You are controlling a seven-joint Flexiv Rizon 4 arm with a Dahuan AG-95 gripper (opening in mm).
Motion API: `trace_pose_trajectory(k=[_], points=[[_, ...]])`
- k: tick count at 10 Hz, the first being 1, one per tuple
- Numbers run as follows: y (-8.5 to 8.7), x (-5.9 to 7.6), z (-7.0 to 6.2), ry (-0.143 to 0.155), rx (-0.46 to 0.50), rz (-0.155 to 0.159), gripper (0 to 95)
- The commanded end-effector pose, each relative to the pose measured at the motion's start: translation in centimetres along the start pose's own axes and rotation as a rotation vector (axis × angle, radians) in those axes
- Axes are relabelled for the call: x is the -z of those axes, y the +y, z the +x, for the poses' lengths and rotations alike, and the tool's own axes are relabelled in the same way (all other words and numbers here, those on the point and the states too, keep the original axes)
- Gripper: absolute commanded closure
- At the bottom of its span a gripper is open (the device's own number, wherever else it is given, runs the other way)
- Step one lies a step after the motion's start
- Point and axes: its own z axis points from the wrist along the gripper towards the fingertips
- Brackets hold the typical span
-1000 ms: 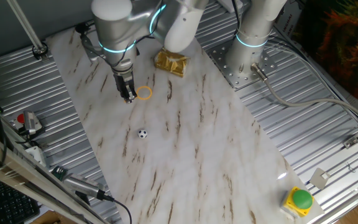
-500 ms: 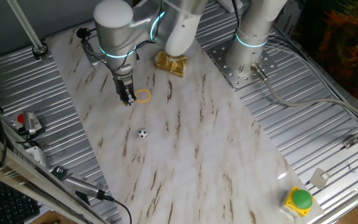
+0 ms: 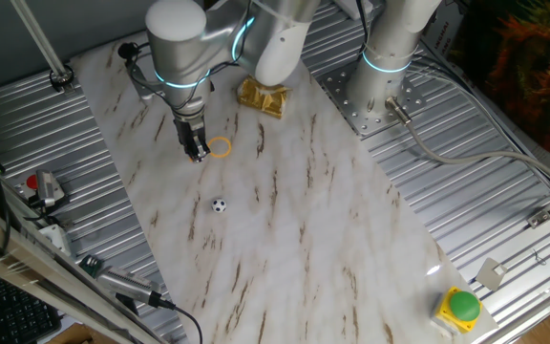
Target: Remove the bubble ring from the ball
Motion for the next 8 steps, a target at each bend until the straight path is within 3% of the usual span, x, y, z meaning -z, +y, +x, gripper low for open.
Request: trace_pose_trajectory(k=[1, 8], points=[[-0.04, 0.1, 0.08, -0.003, 0.006, -0.001, 57.0], [-0.05, 0.06, 0.06, -0.005, 0.007, -0.001, 57.0]])
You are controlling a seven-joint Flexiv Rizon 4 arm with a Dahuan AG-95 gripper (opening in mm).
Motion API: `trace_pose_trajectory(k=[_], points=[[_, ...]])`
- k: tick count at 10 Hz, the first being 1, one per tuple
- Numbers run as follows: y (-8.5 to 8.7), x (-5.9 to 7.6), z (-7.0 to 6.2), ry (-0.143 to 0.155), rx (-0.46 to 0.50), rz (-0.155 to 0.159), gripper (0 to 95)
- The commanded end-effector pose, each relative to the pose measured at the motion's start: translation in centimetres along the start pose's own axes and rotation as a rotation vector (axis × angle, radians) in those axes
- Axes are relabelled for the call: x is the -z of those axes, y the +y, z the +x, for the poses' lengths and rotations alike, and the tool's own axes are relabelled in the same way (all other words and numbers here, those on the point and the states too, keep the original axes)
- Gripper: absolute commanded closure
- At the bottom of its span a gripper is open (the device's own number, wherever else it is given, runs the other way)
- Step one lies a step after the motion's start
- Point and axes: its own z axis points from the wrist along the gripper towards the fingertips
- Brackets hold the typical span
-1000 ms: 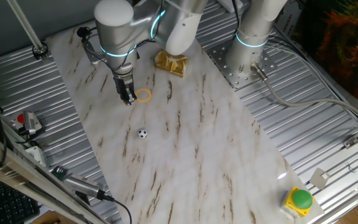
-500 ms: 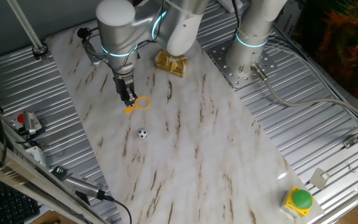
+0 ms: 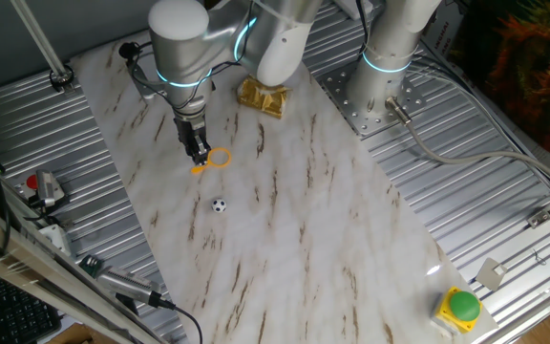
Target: Remove the bubble ring from the ball
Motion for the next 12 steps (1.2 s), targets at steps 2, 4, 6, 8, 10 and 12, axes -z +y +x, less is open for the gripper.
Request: trace_pose_trajectory(k=[2, 4, 6, 8, 10, 12], points=[[-0.02, 0.01, -0.03, 0.0, 0.007, 0.005, 57.0], [-0.02, 0.01, -0.02, 0.01, 0.012, 0.012, 57.0], [-0.02, 0.0, -0.03, 0.01, 0.015, 0.016, 57.0], [-0.02, -0.01, -0.03, 0.015, 0.03, 0.018, 57.0], [-0.02, -0.01, -0.03, 0.018, 0.052, 0.013, 57.0], [-0.02, -0.01, -0.03, 0.025, 0.065, 0.013, 57.0]])
